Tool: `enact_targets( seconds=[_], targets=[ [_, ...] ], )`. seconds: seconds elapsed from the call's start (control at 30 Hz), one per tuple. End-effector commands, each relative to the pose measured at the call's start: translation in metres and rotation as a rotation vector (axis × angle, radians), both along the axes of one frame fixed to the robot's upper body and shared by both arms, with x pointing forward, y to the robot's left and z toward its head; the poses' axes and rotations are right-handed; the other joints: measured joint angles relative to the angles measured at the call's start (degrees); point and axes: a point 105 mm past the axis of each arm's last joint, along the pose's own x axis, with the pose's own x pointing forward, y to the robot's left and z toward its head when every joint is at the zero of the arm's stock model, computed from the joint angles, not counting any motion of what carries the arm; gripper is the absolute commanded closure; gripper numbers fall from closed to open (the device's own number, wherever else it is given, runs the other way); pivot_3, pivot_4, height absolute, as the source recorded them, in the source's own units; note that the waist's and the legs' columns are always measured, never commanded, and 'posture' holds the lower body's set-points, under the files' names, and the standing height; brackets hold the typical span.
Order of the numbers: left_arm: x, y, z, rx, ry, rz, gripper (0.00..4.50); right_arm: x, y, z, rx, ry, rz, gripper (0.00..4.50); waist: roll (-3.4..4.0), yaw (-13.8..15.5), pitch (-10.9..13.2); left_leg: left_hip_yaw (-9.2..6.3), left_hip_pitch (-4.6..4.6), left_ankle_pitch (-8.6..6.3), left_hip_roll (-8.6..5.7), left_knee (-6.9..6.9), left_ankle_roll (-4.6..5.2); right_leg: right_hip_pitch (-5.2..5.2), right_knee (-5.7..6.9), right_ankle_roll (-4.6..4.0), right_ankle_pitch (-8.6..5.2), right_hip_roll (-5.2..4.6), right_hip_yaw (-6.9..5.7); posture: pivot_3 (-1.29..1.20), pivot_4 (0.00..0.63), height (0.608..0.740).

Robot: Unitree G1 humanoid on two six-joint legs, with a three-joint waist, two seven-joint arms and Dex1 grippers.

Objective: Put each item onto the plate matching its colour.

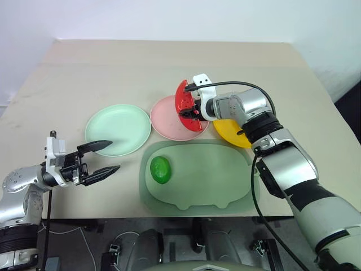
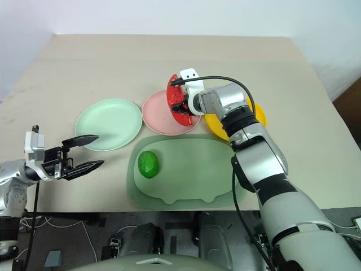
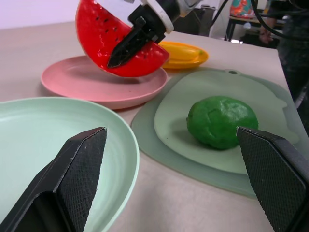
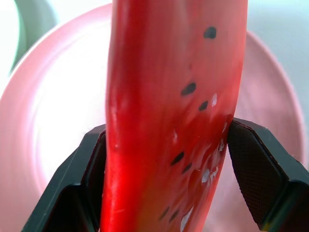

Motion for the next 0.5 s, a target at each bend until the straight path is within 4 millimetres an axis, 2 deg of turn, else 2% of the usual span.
enact_targets(
  seconds=[0.03, 0.07, 0.2, 0.27, 0.33, 0.4, 0.5],
  targets=[
    [-0.002, -0.001, 0.008, 0.017, -0.037, -0.008, 0.00, 0.006, 0.005, 0.023, 0.036, -0.060, 0.008, 0.37, 0.02, 0.0, 0.0, 0.00, 0.00, 0.00, -0.01, 0.00, 0.00, 0.00, 0.00, 0.00, 0.00, -0.01, 0.00, 0.00, 0.150, 0.736],
    [-0.002, -0.001, 0.008, 0.017, -0.036, -0.008, 0.00, 0.006, 0.006, 0.022, 0.039, -0.059, 0.011, 0.06, 0.02, -0.1, 0.0, -0.01, 0.01, 0.00, -0.02, 0.00, 0.00, 0.00, 0.00, 0.00, 0.00, -0.02, 0.00, 0.00, 0.150, 0.736],
    [0.000, -0.004, 0.009, 0.016, -0.036, -0.014, 0.00, 0.005, 0.008, 0.031, 0.103, -0.068, 0.038, 0.06, 0.04, -0.1, 0.0, 0.00, 0.05, 0.01, -0.02, 0.00, -0.01, 0.02, 0.03, 0.00, 0.00, 0.01, 0.00, 0.00, 0.150, 0.736],
    [0.001, -0.006, 0.009, 0.016, -0.037, -0.017, 0.00, 0.007, 0.003, 0.046, 0.162, -0.105, 0.030, 0.06, 0.05, -0.2, 0.0, -0.01, 0.07, 0.01, -0.02, 0.00, -0.02, 0.02, 0.04, 0.00, 0.00, 0.03, 0.00, 0.00, 0.150, 0.736],
    [0.000, -0.008, 0.012, 0.016, -0.033, -0.021, 0.00, 0.005, -0.015, 0.074, 0.232, -0.145, 0.029, 0.06, 0.12, -0.1, 0.1, -0.01, 0.06, 0.02, -0.01, 0.00, -0.03, 0.02, 0.04, 0.00, 0.00, 0.02, 0.00, 0.00, 0.150, 0.736],
    [-0.003, -0.010, 0.015, 0.018, -0.028, -0.032, 0.00, -0.008, -0.034, 0.102, 0.296, -0.195, 0.084, 0.06, 0.24, 0.3, 0.1, -0.05, 0.01, 0.02, -0.03, 0.01, -0.03, 0.02, 0.04, 0.00, 0.00, -0.01, 0.00, 0.00, 0.150, 0.736],
    [-0.004, -0.014, 0.014, 0.052, -0.031, -0.042, 0.00, -0.031, -0.058, 0.119, 0.310, -0.273, 0.167, 0.06, 0.29, 0.6, 0.2, -0.11, -0.03, 0.01, -0.09, 0.01, -0.01, 0.04, 0.01, 0.01, 0.01, -0.07, -0.04, 0.00, 0.150, 0.736]
  ],
)
